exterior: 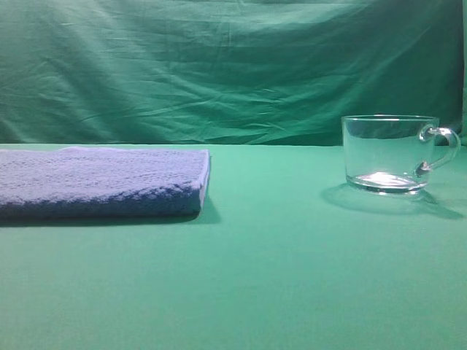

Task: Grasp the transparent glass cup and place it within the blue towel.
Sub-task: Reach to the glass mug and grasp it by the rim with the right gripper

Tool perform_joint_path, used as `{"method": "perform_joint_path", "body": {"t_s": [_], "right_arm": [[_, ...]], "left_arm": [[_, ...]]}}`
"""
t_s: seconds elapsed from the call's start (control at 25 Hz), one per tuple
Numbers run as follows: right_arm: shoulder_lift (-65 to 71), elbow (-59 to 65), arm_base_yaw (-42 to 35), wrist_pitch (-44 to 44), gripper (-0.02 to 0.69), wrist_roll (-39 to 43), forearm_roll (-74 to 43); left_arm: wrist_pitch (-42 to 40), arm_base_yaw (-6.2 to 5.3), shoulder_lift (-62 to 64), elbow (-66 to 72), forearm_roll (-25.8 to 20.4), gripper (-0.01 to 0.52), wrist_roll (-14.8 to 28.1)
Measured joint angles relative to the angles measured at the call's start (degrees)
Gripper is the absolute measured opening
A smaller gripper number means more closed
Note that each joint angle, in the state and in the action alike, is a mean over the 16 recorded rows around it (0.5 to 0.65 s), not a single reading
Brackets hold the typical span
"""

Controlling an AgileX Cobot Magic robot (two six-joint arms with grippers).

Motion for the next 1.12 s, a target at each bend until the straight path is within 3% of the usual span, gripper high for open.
{"method": "perform_joint_path", "body": {"t_s": [0.52,1.12], "right_arm": [[2.95,-4.13,0.0,-15.67,0.0,4.25,3.63],[34.8,-23.43,6.25,2.98,0.0,-2.97,4.16]], "left_arm": [[0.0,0.0,0.0,0.0,0.0,0.0,0.0],[0.0,0.0,0.0,0.0,0.0,0.0,0.0]]}}
